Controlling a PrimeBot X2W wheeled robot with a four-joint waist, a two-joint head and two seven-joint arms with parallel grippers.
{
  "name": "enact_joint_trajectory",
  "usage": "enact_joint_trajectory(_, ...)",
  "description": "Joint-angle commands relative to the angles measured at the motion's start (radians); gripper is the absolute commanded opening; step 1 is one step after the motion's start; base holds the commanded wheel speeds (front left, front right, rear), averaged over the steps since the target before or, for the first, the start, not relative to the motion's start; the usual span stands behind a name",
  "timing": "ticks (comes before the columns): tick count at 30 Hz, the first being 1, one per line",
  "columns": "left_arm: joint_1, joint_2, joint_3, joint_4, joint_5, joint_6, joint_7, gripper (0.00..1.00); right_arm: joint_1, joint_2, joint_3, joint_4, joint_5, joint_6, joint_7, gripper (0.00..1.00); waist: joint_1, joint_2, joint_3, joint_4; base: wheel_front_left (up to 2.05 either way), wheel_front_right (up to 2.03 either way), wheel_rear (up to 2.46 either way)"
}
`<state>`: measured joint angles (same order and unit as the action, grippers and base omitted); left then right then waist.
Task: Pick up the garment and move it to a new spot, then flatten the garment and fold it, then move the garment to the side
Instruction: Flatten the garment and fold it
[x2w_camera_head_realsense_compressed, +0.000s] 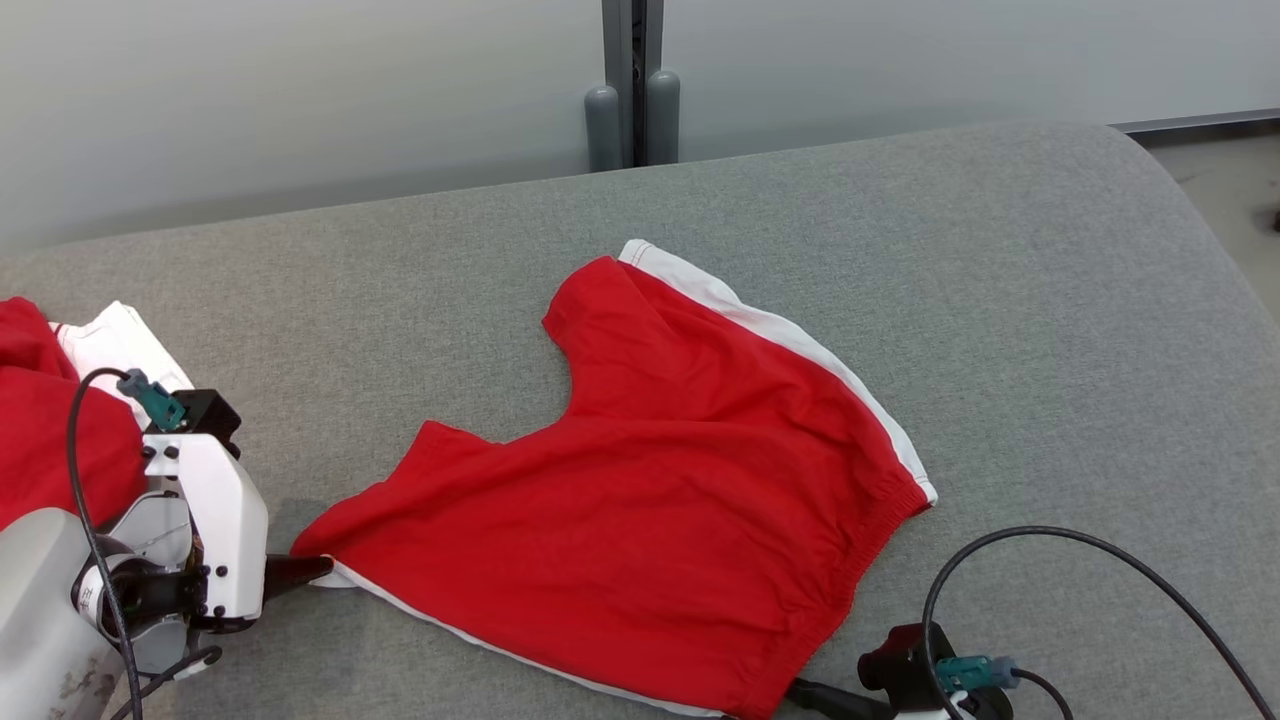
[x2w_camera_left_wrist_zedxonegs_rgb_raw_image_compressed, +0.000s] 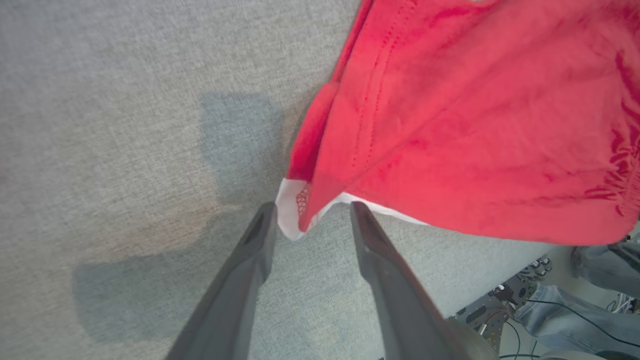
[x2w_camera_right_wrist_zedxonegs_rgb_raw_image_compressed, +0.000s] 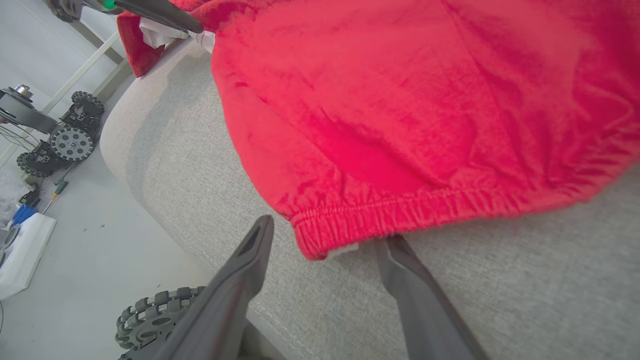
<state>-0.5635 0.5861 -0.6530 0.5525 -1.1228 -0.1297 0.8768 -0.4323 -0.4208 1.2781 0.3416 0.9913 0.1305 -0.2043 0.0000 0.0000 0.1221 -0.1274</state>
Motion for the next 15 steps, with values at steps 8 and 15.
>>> enact_joint_trajectory(8, -0.031, 0.010, -0.041, 0.023, -0.034, -0.001, -0.040, 0.00, -0.002, -0.004, 0.005, -0.015, -0.002, 0.001, 0.014, 0.00, 0.0000, 0.0000, -0.001, 0.001, 0.00, 0.00, 0.00)
enact_joint_trajectory(15, -0.039, 0.017, -0.052, 0.014, -0.101, -0.001, -0.059, 0.00, 0.009, -0.023, 0.004, -0.061, 0.039, 0.001, 0.008, 0.00, 0.0000, 0.0000, -0.018, 0.004, 0.00, 0.00, 0.00)
